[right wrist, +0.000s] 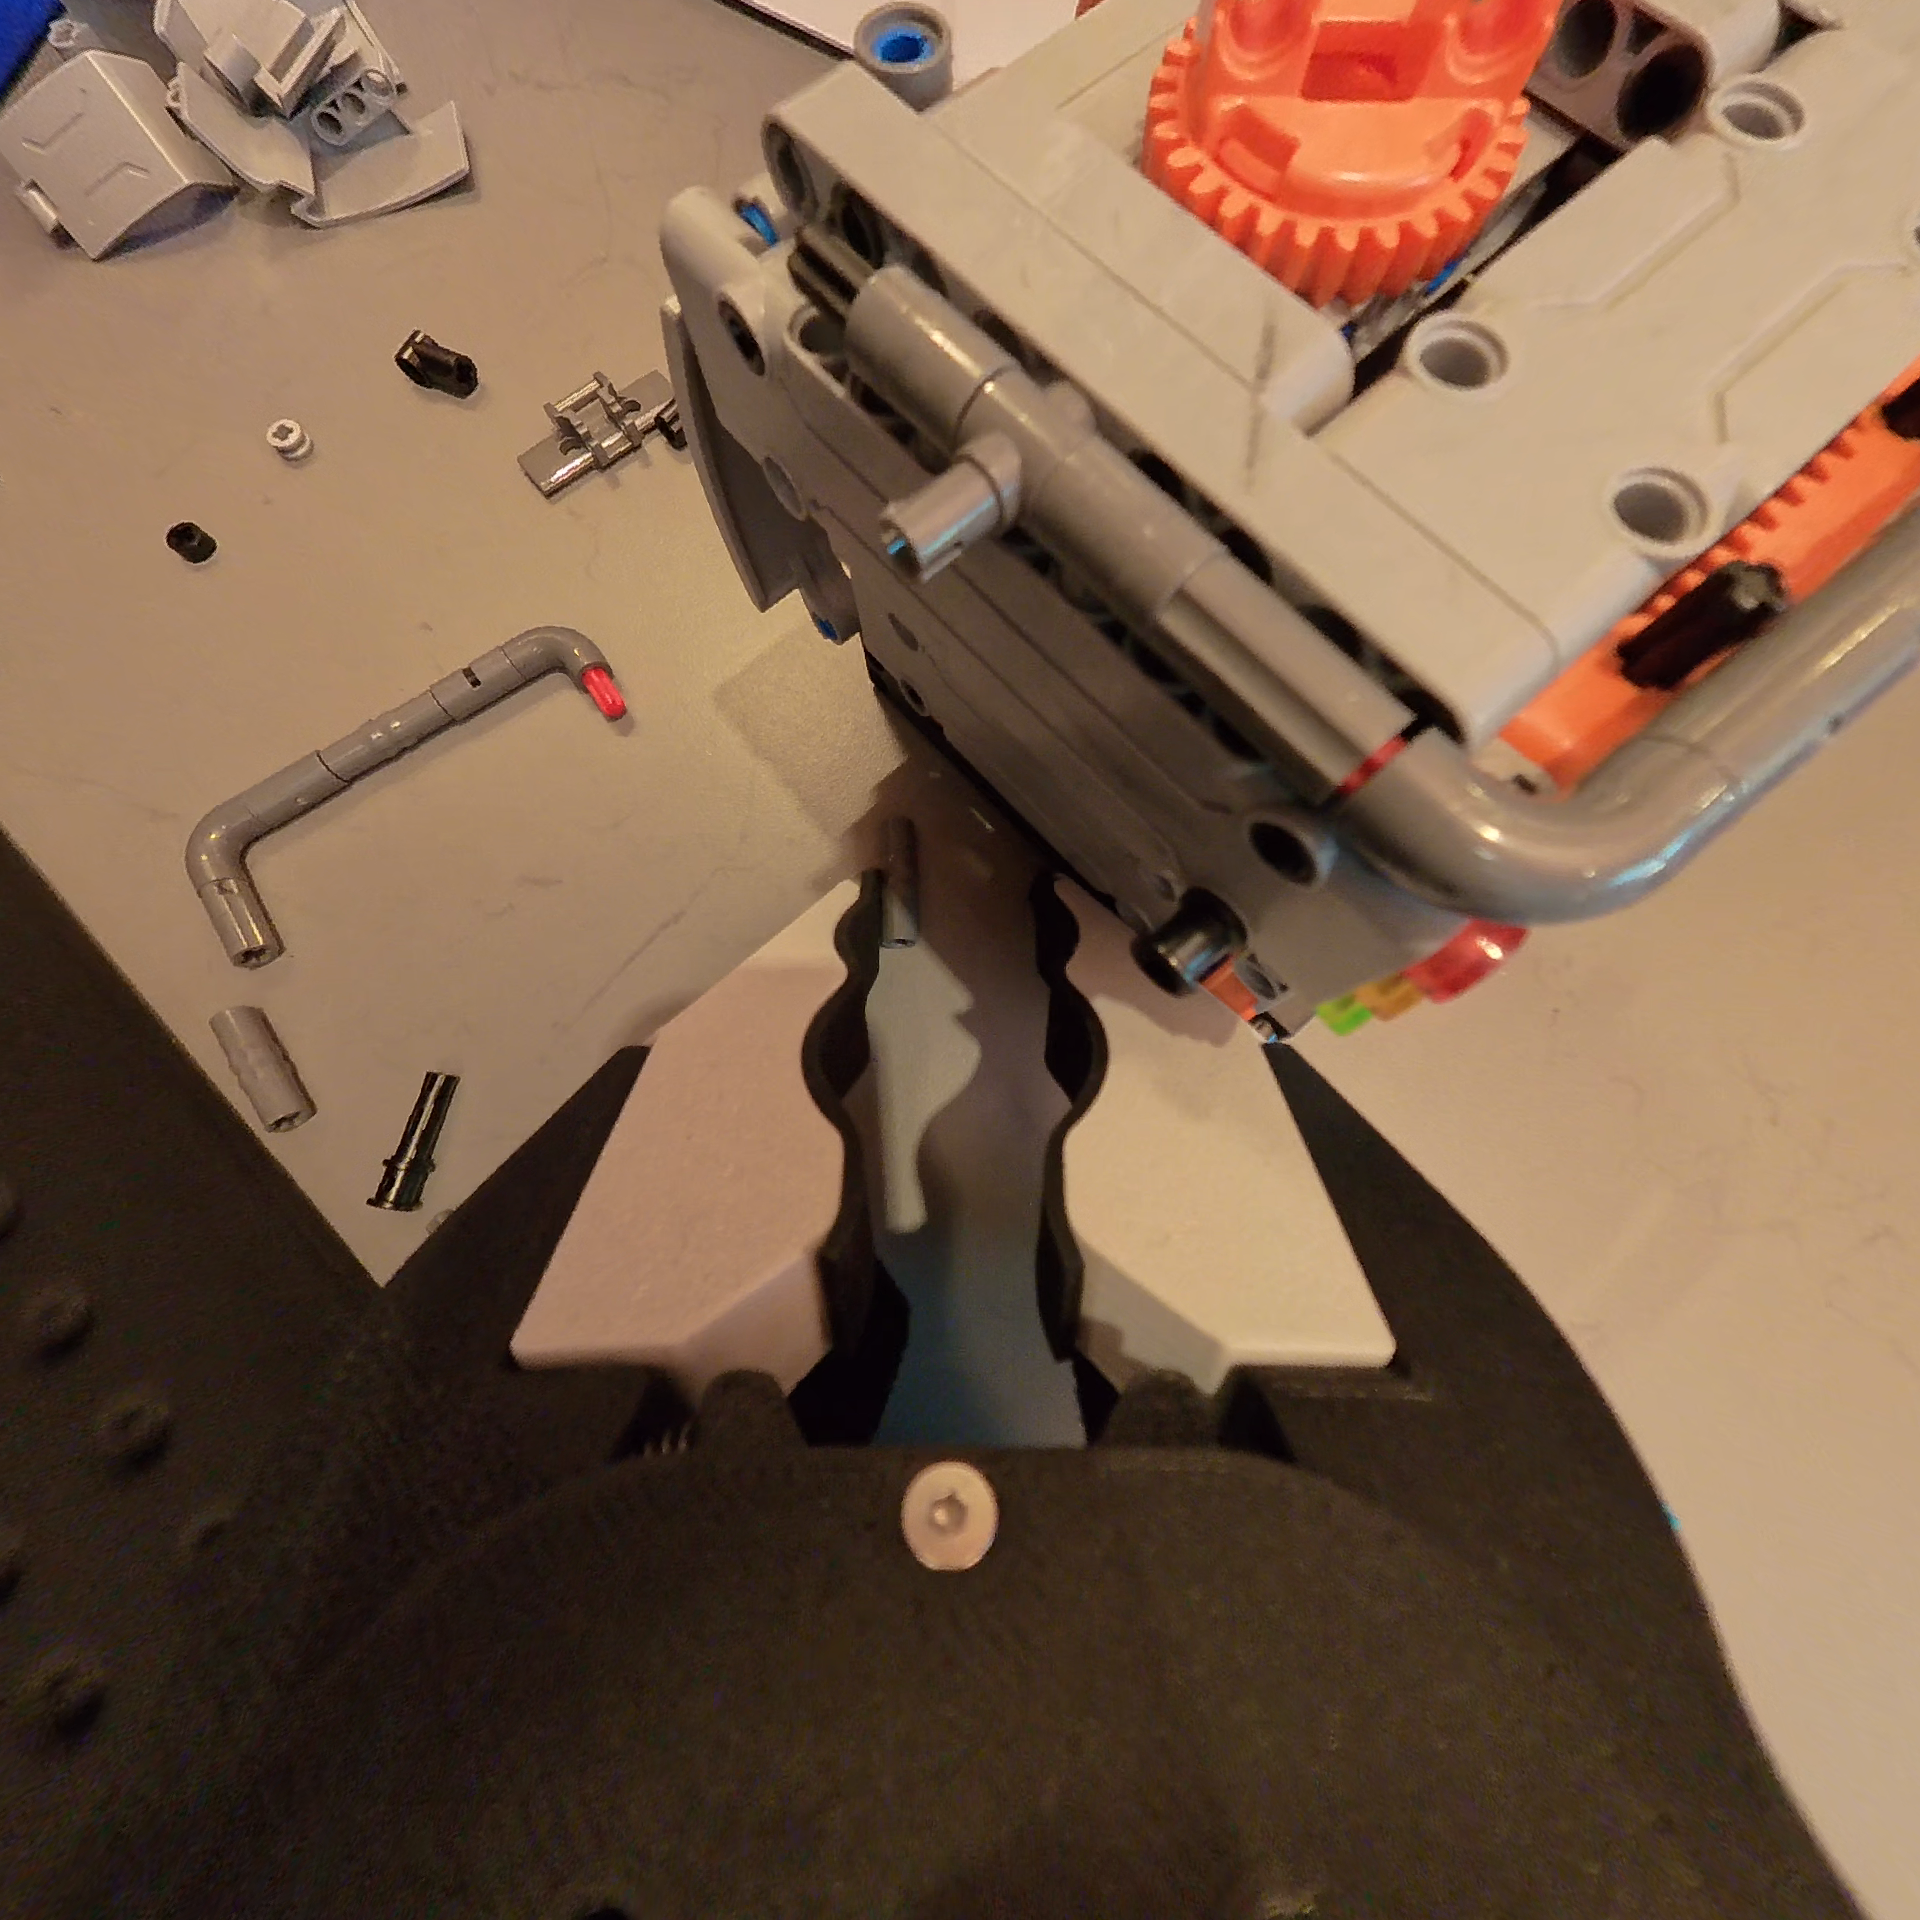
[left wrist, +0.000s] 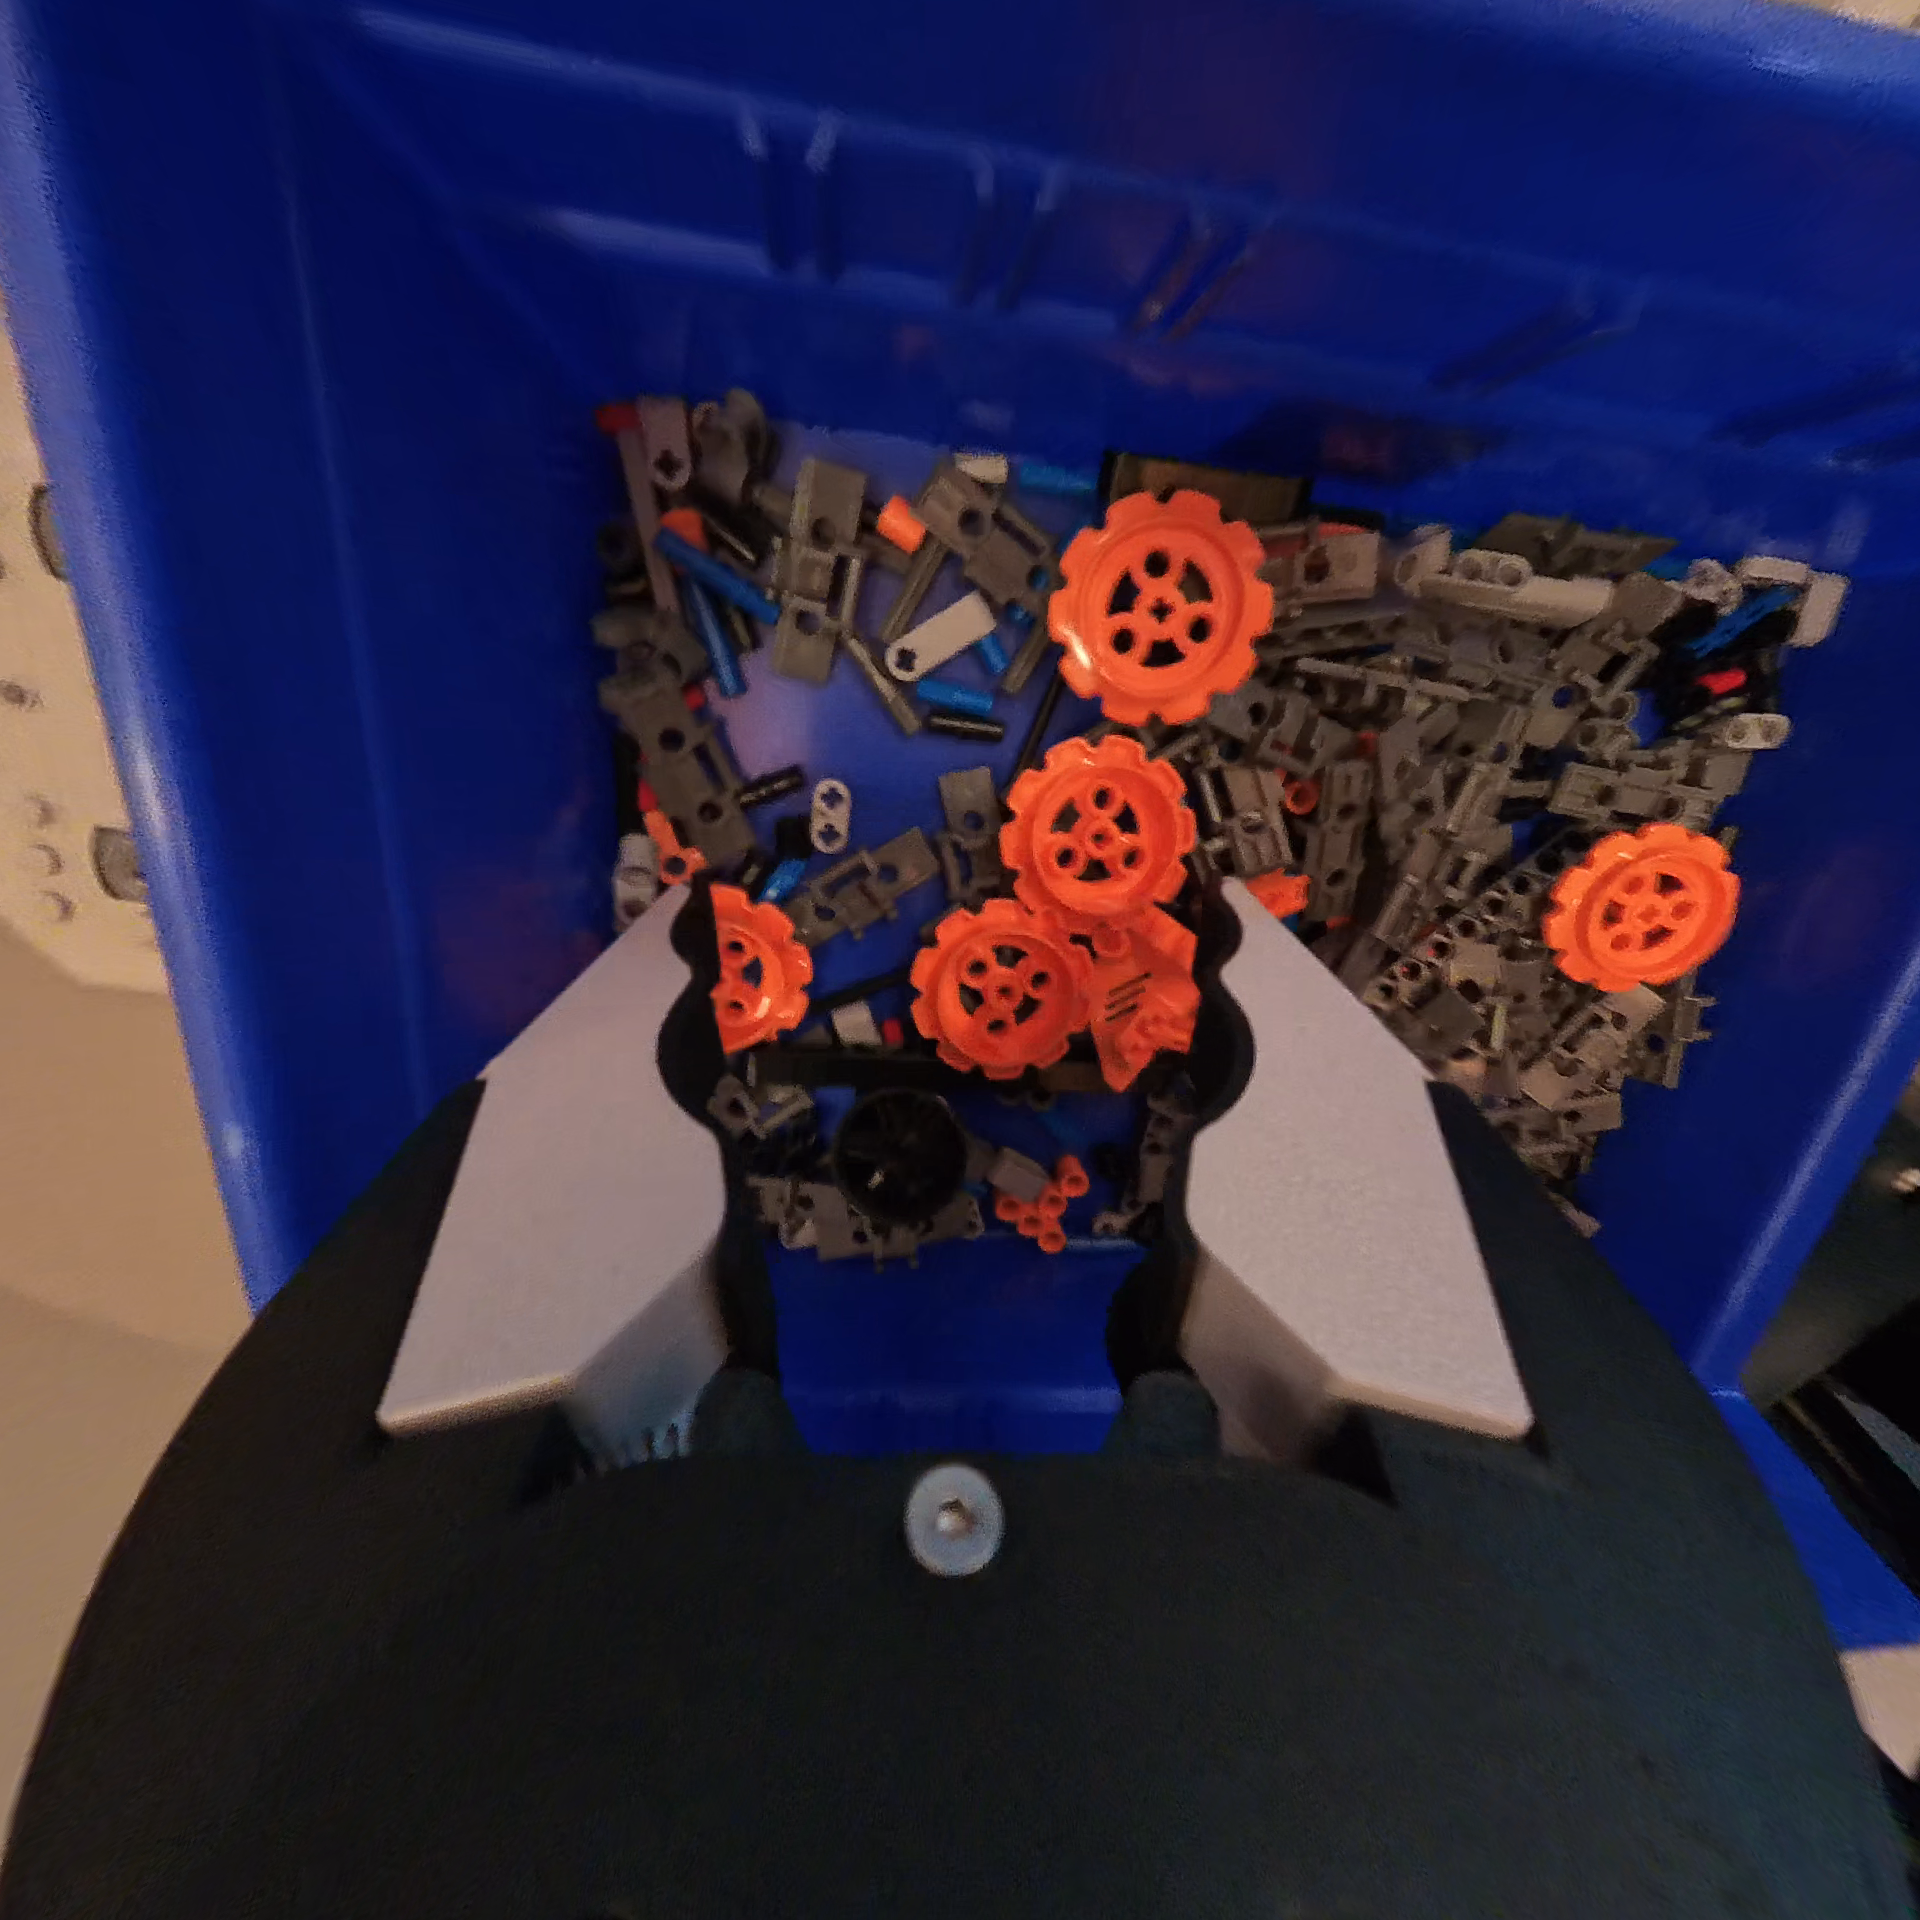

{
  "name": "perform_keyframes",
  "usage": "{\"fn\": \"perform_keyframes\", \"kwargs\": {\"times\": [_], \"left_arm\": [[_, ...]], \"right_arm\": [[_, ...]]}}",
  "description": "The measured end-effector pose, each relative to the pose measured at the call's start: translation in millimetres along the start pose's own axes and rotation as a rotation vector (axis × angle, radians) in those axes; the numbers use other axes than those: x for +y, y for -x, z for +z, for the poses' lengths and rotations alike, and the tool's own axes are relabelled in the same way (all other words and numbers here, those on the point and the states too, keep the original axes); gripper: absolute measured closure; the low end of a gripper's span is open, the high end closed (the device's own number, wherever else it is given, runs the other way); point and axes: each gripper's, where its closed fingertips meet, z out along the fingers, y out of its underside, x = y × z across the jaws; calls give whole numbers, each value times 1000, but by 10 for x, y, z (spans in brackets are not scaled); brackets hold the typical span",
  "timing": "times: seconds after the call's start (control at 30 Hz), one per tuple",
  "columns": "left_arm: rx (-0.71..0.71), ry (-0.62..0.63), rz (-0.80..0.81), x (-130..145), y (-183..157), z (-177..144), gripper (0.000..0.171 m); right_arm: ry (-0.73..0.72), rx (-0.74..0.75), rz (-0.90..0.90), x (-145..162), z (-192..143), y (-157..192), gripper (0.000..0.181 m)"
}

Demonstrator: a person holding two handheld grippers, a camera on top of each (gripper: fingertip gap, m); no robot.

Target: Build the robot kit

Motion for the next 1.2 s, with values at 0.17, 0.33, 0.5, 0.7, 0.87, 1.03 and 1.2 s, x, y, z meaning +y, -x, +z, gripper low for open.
{"fn": "perform_keyframes", "kwargs": {"times": [0.17,0.33,0.5,0.7,0.87,1.03,1.2], "left_arm": [[-18,35,21,-69,104,174,77],[37,65,52,-20,-26,251,92],[121,114,126,141,-271,206,112],[160,8,91,36,-340,61,103],[156,-99,167,-321,-522,122,102],[115,-61,245,-381,-592,269,127],[111,39,220,-106,-496,253,153]], "right_arm": [[0,0,0,0,0,0,153],[0,-1,3,1,-1,-3,154],[0,-3,10,0,-1,-10,155],[0,-4,12,1,-1,-13,155],[0,-3,12,1,-1,-12,155],[0,-1,8,2,-2,-10,155],[0,0,6,2,-1,-8,155]]}}
